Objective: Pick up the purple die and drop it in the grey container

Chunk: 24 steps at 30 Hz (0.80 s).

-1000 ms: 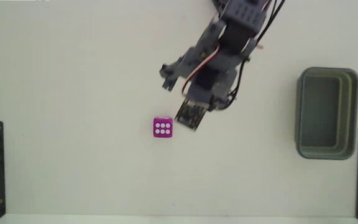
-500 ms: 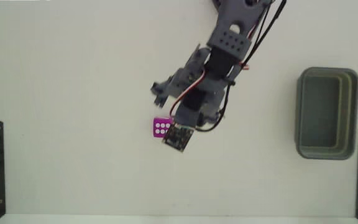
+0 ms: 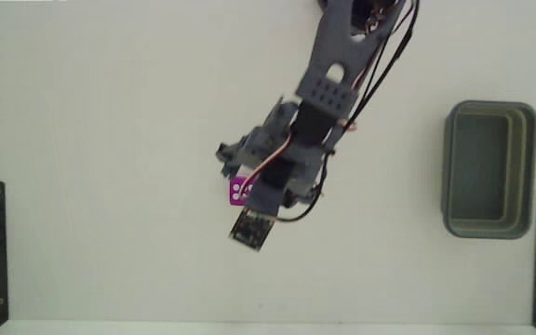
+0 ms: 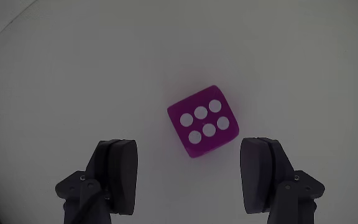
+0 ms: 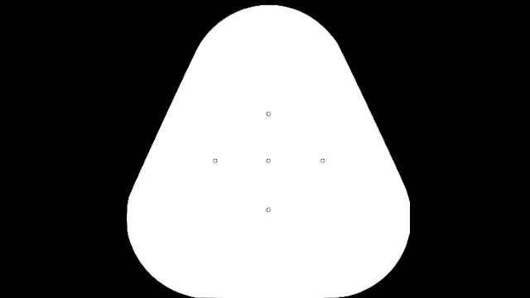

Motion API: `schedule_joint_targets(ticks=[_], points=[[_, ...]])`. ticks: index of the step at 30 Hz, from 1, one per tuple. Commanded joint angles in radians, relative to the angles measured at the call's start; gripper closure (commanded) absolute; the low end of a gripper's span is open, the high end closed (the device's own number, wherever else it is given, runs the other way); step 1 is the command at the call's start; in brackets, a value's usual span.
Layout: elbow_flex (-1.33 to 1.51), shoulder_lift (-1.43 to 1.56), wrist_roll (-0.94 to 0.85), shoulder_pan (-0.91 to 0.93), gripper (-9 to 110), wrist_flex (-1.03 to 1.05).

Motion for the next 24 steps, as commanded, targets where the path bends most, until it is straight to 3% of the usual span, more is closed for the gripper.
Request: schedule_joint_targets(ticks=[1, 24], points=[[-0.084, -0.011, 0.005, 0.025, -9, -0.01], [-0.156, -0.088, 0.005, 0.064, -9, -0.015]])
